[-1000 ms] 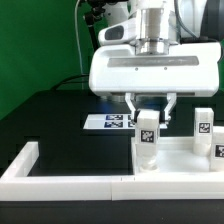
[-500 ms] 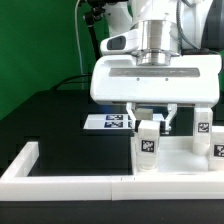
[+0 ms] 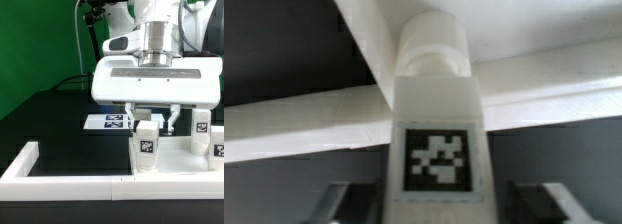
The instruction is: Assemble square table
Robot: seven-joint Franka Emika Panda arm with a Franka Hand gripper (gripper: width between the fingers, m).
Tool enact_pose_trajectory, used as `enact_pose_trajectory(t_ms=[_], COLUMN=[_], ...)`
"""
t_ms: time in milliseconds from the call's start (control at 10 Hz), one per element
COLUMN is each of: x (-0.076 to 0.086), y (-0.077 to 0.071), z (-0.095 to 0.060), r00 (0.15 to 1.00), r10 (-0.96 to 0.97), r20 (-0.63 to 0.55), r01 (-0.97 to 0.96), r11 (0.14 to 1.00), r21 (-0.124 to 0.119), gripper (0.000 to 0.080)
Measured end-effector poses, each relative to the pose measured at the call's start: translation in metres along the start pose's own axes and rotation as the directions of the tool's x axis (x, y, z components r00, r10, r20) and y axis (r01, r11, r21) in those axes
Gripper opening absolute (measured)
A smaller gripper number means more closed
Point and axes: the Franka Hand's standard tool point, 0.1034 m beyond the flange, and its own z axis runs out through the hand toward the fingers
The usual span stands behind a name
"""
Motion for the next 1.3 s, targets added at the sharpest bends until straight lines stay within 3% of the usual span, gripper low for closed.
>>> enact_pose_trajectory(t_ms=[100, 200, 300, 1000, 1300], x=[0.0, 0.0, 0.0, 0.0, 0.013], y=[0.0, 0.0, 0.0, 0.002, 0.01], z=[0.0, 0.0, 0.0, 0.0, -0.006], r00=[1.0, 1.0, 1.0, 1.0, 0.977], r10=[0.0, 0.0, 0.0, 0.005, 0.072], r20=[0.0, 0.0, 0.0, 0.013, 0.2], r01=[0.0, 0.0, 0.0, -0.005, -0.085], r11=[1.0, 1.0, 1.0, 1.0, 0.995], r21=[0.0, 0.0, 0.0, 0.002, 0.055], gripper=[0.05, 0.05, 0.0617, 0.0649, 0.0649])
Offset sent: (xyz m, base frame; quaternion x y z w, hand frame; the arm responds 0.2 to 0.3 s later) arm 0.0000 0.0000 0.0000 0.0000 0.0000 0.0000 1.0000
